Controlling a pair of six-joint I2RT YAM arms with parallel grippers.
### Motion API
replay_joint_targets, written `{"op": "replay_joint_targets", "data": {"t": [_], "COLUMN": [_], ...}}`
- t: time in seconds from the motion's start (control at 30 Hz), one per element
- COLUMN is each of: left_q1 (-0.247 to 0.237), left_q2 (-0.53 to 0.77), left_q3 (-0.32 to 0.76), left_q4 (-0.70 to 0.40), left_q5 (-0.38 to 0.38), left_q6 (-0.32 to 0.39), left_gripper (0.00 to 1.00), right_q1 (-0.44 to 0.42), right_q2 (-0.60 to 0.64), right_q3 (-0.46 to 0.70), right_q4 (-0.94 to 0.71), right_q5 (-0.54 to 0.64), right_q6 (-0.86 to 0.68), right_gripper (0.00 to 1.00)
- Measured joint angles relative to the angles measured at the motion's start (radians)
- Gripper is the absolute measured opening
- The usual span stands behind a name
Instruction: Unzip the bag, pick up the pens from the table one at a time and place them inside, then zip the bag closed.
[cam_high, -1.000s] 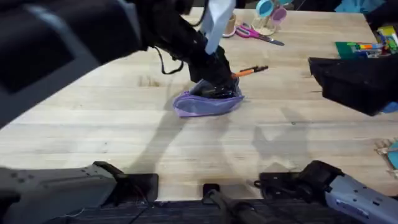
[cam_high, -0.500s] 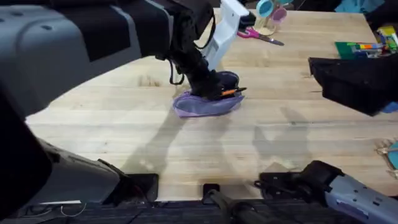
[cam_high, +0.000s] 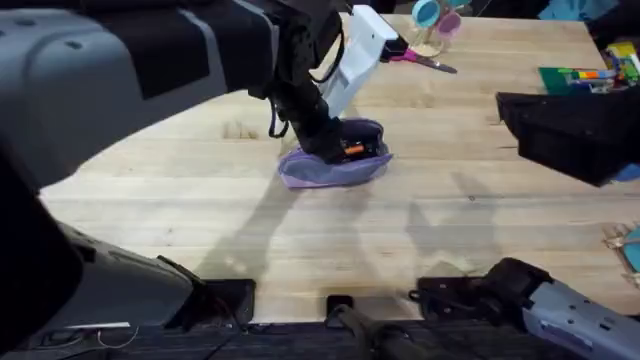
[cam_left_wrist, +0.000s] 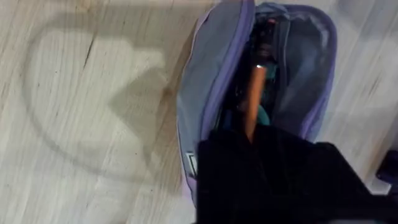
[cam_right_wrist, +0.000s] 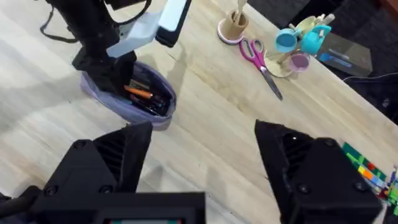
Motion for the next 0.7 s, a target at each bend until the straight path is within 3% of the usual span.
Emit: {"op": "replay_joint_targets", "data": {"t": [0.07, 0.2, 0.23, 0.5, 0.7], "left_q1": [0.000, 0.000, 0.000, 0.000, 0.027], "left_q2": [0.000, 0.000, 0.000, -0.019, -0.157], "left_q3": [0.000, 0.000, 0.000, -0.002, -0.006], "left_q4": [-0.001, -0.002, -0.003, 0.002, 0.004], "left_q5": [-0.002, -0.005, -0.005, -0.001, 0.001], "left_q6": [-0.004, -0.008, -0.008, -0.008, -0.008], "left_gripper": [0.213, 0.757, 0.797, 0.816, 0.817], "right_q1": [0.000, 0.000, 0.000, 0.000, 0.000], "right_q2": [0.000, 0.000, 0.000, 0.000, 0.000], "right_q3": [0.000, 0.000, 0.000, 0.000, 0.000], "right_q4": [0.000, 0.000, 0.000, 0.000, 0.000], "right_q5": [0.000, 0.000, 0.000, 0.000, 0.000], "right_q6": [0.000, 0.000, 0.000, 0.000, 0.000], "right_gripper": [0.996, 0.996, 0.996, 0.996, 0.997]}}
